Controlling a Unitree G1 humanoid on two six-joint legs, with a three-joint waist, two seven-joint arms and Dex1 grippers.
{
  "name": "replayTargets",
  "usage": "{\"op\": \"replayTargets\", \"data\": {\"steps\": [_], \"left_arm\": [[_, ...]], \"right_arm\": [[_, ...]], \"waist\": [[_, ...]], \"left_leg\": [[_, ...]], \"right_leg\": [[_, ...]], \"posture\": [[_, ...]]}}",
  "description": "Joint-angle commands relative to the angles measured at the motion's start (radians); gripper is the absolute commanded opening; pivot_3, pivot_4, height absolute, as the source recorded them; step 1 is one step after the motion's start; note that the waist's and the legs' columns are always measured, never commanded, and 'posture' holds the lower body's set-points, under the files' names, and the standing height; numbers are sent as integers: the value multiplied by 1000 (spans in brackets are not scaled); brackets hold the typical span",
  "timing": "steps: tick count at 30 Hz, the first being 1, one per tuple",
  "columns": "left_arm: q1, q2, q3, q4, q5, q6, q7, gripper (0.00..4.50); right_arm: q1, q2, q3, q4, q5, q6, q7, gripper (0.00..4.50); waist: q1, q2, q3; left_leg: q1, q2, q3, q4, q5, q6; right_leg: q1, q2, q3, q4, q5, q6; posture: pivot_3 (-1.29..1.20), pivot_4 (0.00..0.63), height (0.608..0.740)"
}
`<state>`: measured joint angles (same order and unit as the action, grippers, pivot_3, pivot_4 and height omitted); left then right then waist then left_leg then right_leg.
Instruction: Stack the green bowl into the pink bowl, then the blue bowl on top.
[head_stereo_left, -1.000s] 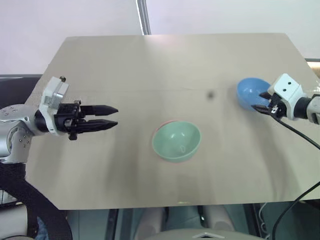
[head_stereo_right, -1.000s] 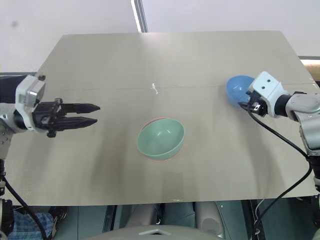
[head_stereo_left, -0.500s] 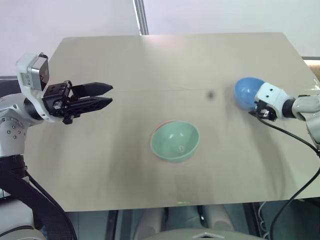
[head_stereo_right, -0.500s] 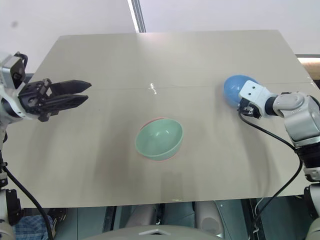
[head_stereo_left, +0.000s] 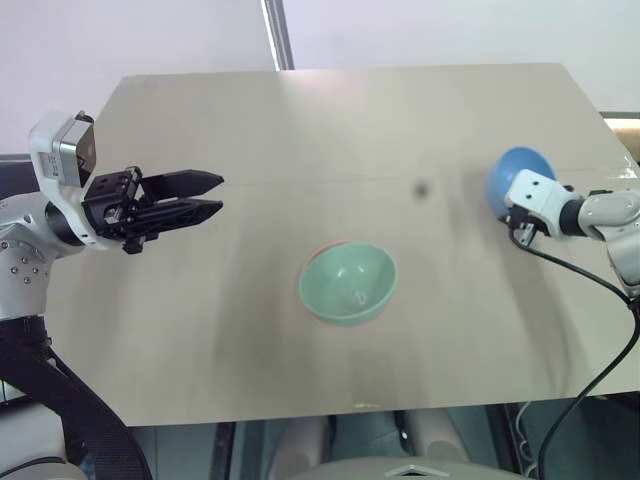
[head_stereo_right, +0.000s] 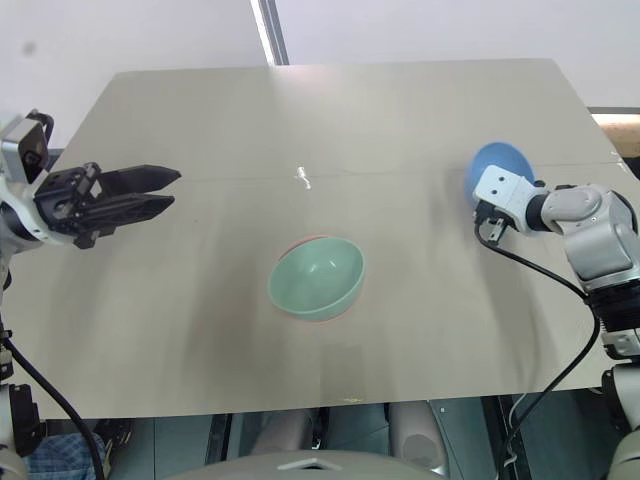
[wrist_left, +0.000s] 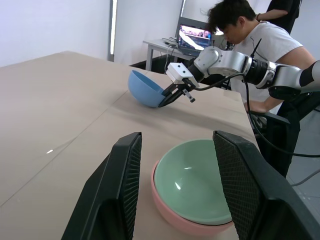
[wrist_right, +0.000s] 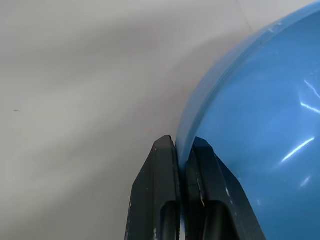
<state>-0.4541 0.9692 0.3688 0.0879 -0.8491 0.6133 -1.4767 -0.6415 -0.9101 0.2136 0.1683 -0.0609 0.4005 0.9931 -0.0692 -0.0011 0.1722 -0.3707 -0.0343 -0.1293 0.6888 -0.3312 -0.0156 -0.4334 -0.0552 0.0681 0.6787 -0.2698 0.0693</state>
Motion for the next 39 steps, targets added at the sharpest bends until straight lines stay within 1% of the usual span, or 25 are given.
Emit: {"op": "replayTargets", "data": {"steps": [1,2,3,5,7,8,10,13,17,20,21,22,23,24,25,26,27,30,31,34,36,37,39], "left_arm": [[-5,21,30,-18,-9,-3,-6,2411],[-7,21,27,-14,-6,-4,-8,2411],[-10,20,21,-9,-1,-7,-12,2411],[-18,16,10,1,8,-13,-17,2411],[-26,13,1,7,12,-15,-20,2411],[-28,13,-2,8,13,-15,-22,2411],[-42,9,-18,23,19,-17,-33,2411],[-76,-1,-46,55,38,-31,-47,2411],[-106,-11,-71,80,55,-40,-67,2411],[-116,-13,-78,86,61,-40,-73,2411],[-117,-12,-78,88,63,-40,-76,2411],[-117,-11,-78,88,63,-40,-78,2411],[-116,-8,-77,88,62,-39,-80,2411],[-116,-6,-76,89,62,-37,-81,2411],[-115,-4,-74,89,62,-36,-81,2411],[-114,-2,-73,89,62,-35,-80,2411],[-111,-1,-71,87,61,-34,-80,2411],[-103,-1,-67,80,59,-33,-78,2411],[-101,-2,-66,78,59,-33,-77,2411],[-89,-2,-61,68,56,-32,-72,2411],[-73,-1,-51,56,52,-31,-67,2411],[-66,-1,-48,50,50,-30,-65,2411],[-39,3,-35,32,49,-33,-61,2411]], "right_arm": [[-13,-21,-75,-216,133,-45,131,76],[-11,-26,-85,-288,177,-50,172,76],[-12,-20,-95,-397,253,-45,219,76],[-16,-3,-96,-596,378,26,259,76],[-22,4,-81,-696,422,63,261,76],[-24,7,-68,-727,420,64,256,76],[-48,-23,36,-804,290,-9,279,76],[-81,-8,111,-907,282,21,290,76],[-113,-1,177,-880,197,-34,303,76],[-124,6,204,-873,175,-19,315,76],[-125,9,210,-876,171,-12,319,434],[-125,11,213,-879,168,-9,322,651],[-124,13,212,-879,166,-9,319,1051],[-121,19,207,-877,161,-14,311,1336],[-121,30,200,-869,153,-18,293,1900],[-123,35,196,-863,145,-19,284,2215],[-123,33,190,-856,145,-22,288,2622],[-118,2,174,-837,149,-44,323,2622],[-116,-1,158,-835,171,-37,331,2622],[-117,47,79,-828,311,126,294,2622],[-83,60,-19,-796,411,214,269,2622],[-66,57,-57,-785,447,234,264,2622],[-10,47,-173,-748,527,299,241,2622]], "waist": [[-2,0,0],[-3,0,0],[-4,0,0],[-3,0,0],[-2,0,0],[-1,0,0],[3,-2,-1],[9,-2,-1],[9,-2,-1],[8,-2,-1],[8,-2,-1],[8,-2,-1],[7,-2,-1],[7,-2,-1],[6,-2,-1],[5,-2,-1],[5,-2,-1],[6,-2,-1],[6,-2,-1],[5,-2,-1],[4,-2,-1],[5,-2,-1],[7,-2,-1]], "left_leg": [[0,0,0,0,0,0],[-1,0,-1,0,0,0],[-1,1,-2,0,0,0],[-2,1,-3,0,0,0],[-3,2,-4,0,0,0],[-3,2,-4,0,0,0],[-6,2,-6,2,0,0],[-10,-2,-10,10,0,0],[-11,-2,-13,12,0,0],[-11,-5,-13,13,0,0],[-11,-5,-13,13,0,0],[-11,-5,-14,13,0,0],[-11,-5,-14,13,0,0],[-11,-5,-14,13,0,0],[-12,-5,-14,13,0,0],[-11,-5,-14,13,0,0],[-11,-5,-14,13,0,0],[-11,-6,-14,13,0,0],[-12,-6,-14,13,0,0],[-12,-6,-15,13,0,0],[-12,-5,-15,13,0,0],[-11,-5,-15,13,0,0],[-12,-6,-15,13,0,0]], "right_leg": [[-1,0,0,0,0,0],[-2,0,1,1,0,0],[-3,0,1,1,0,0],[-3,1,1,1,0,0],[-4,0,0,1,0,0],[-4,0,-1,1,0,0],[-4,0,-3,0,0,0],[-4,-2,-7,2,0,0],[-4,-2,-11,3,0,0],[-4,-3,-11,4,0,0],[-4,-3,-11,4,0,0],[-4,-3,-11,4,0,0],[-4,-3,-11,4,0,0],[-4,-3,-11,4,0,0],[-4,-3,-11,4,0,0],[-4,-3,-11,4,0,0],[-4,-3,-11,4,0,0],[-4,-4,-12,5,0,0],[-4,-4,-12,5,0,0],[-4,-5,-12,5,0,0],[-4,-5,-12,5,0,0],[-4,-5,-12,5,0,0],[-4,-7,-13,5,0,0]], "posture": [[0,150,740],[0,150,740],[0,150,740],[0,150,740],[0,150,740],[0,150,740],[0,150,740],[0,150,740],[0,150,740],[0,150,740],[0,150,740],[0,150,740],[0,150,740],[0,150,740],[0,150,740],[0,150,740],[0,150,740],[0,150,740],[0,150,740],[0,150,740],[0,150,740],[0,150,740],[0,150,740]]}}
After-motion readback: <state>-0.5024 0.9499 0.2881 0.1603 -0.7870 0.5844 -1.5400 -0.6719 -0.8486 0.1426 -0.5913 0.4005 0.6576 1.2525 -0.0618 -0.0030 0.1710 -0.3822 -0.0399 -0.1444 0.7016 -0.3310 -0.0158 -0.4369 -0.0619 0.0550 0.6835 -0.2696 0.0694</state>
